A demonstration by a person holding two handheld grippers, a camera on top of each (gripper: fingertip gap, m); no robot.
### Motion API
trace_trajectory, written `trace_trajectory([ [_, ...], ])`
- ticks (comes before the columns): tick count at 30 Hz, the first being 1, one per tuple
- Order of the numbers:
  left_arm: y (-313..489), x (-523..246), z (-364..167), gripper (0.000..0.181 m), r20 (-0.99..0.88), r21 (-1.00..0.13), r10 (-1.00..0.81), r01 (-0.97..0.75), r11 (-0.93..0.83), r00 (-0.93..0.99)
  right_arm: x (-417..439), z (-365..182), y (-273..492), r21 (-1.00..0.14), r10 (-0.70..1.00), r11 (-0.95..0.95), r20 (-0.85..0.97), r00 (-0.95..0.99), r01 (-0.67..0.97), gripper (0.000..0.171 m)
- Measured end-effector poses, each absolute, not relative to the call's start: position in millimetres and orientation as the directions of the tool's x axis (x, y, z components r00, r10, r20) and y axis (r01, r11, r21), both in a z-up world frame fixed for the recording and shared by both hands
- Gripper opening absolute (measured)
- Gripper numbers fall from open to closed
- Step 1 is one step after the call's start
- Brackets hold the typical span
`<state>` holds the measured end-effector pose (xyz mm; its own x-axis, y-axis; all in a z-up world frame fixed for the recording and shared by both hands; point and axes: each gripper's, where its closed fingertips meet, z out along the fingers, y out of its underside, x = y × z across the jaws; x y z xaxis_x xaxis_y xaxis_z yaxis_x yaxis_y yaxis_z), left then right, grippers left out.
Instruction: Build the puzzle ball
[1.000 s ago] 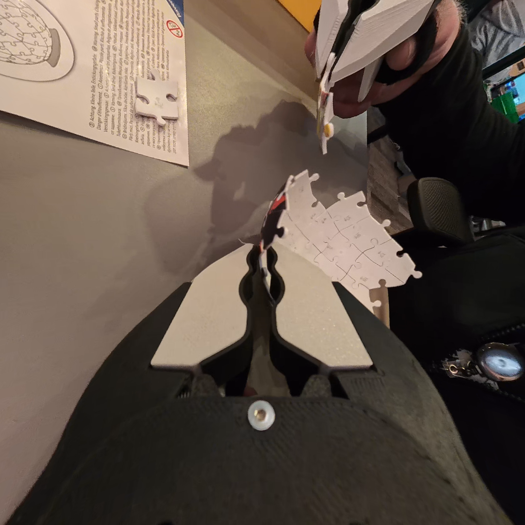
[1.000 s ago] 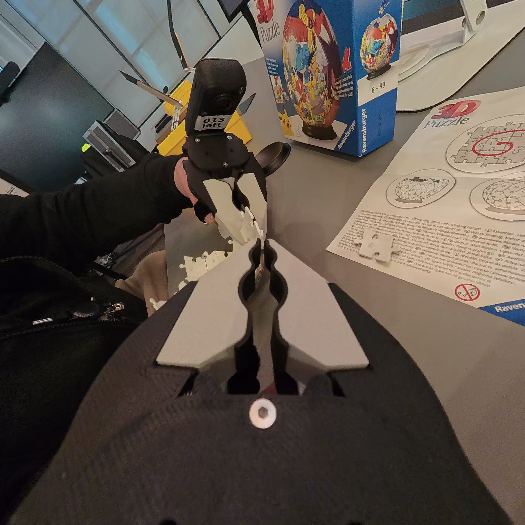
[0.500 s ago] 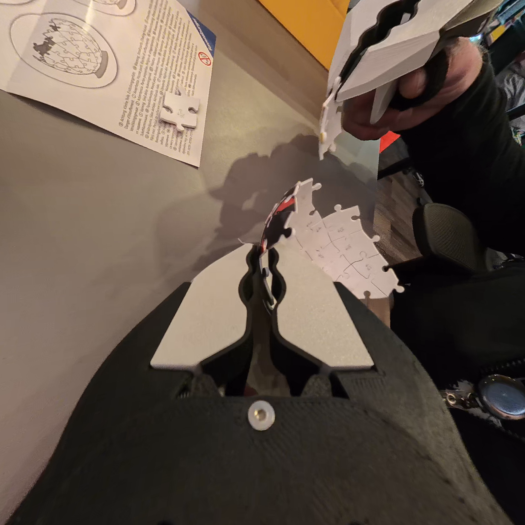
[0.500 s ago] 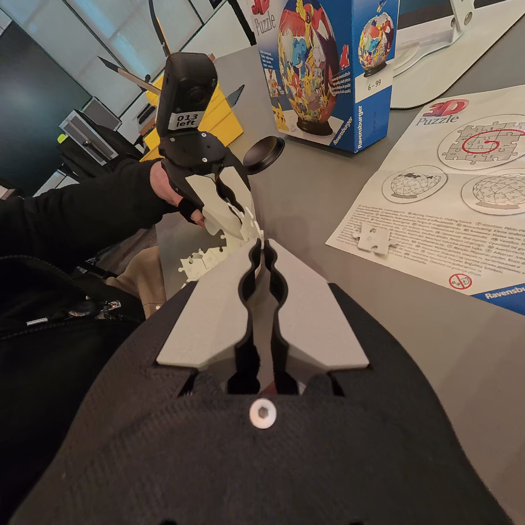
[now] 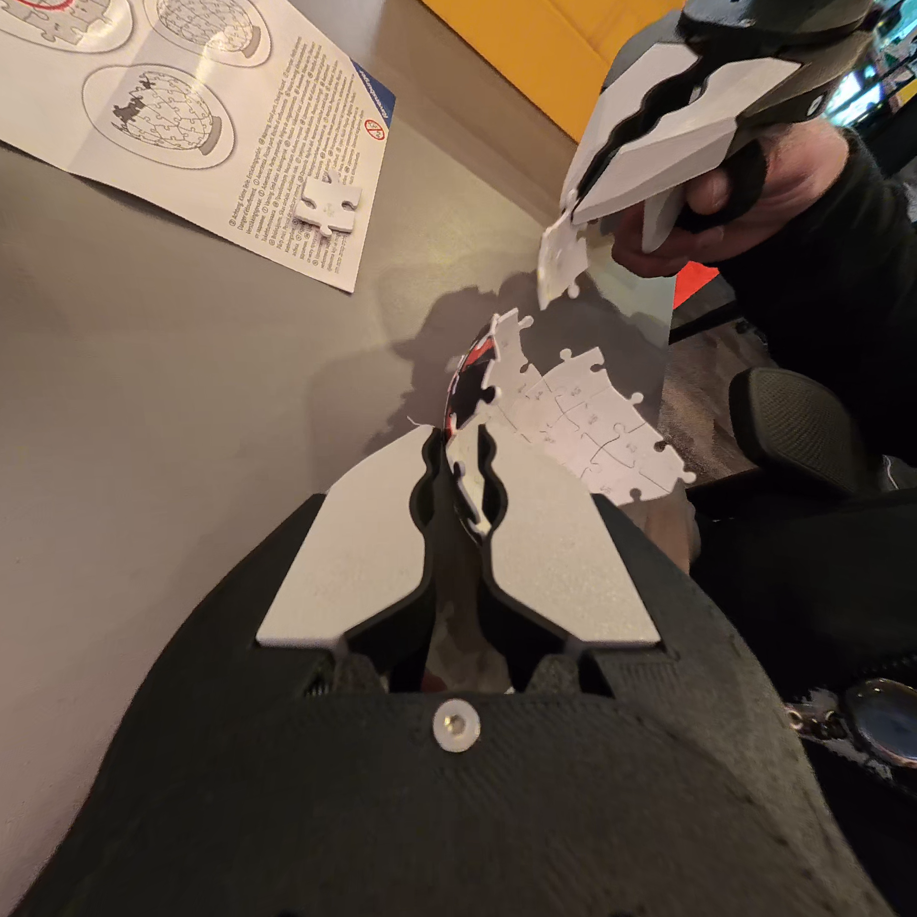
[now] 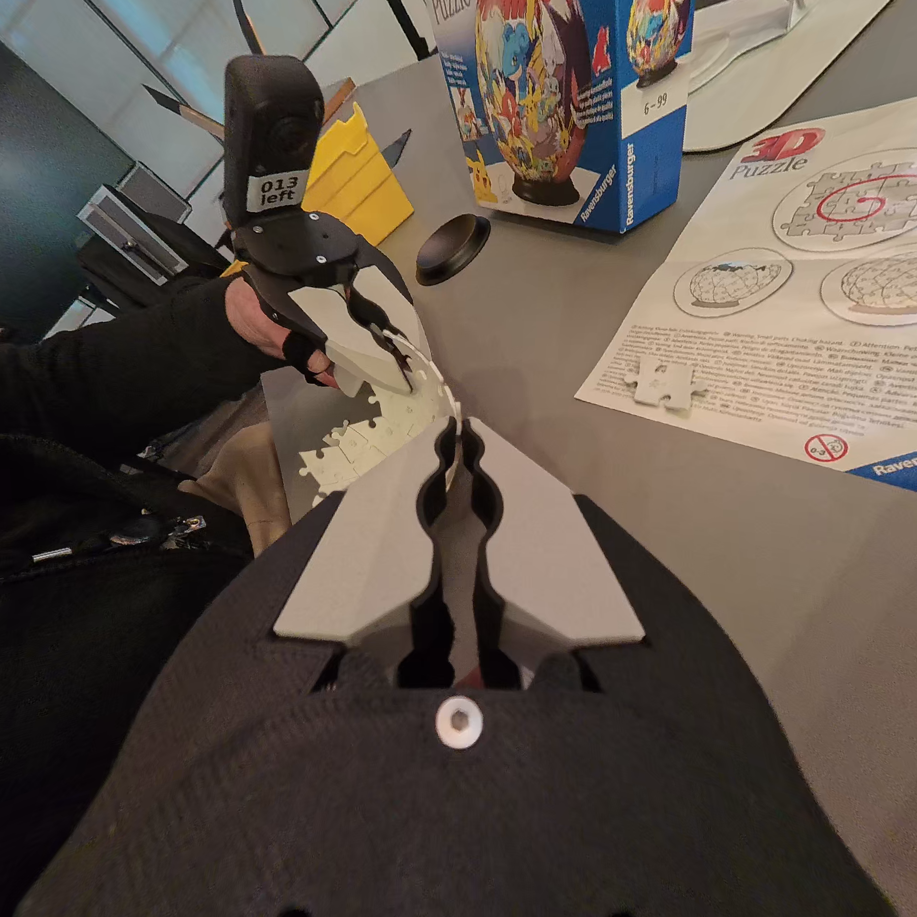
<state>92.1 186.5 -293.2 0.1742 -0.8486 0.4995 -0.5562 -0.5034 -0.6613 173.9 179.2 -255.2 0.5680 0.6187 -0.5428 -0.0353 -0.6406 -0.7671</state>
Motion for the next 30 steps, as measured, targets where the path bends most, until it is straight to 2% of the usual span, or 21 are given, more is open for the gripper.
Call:
trace_trajectory([
  [6, 186, 89, -295, 0.015, 0.501, -0.658, -0.845, -0.552, -0.511, 0.185, 173, -255, 176, -0.770, 0.626, -0.639, -0.522, 0.579, -0.003, 0.000],
  [30, 174, 79, -290, 0.019, 0.508, -0.663, -0.830, -0.512, -0.546, 0.228, 173, -268, 180, -0.753, 0.554, -0.653, -0.548, 0.628, -0.081, 0.000],
])
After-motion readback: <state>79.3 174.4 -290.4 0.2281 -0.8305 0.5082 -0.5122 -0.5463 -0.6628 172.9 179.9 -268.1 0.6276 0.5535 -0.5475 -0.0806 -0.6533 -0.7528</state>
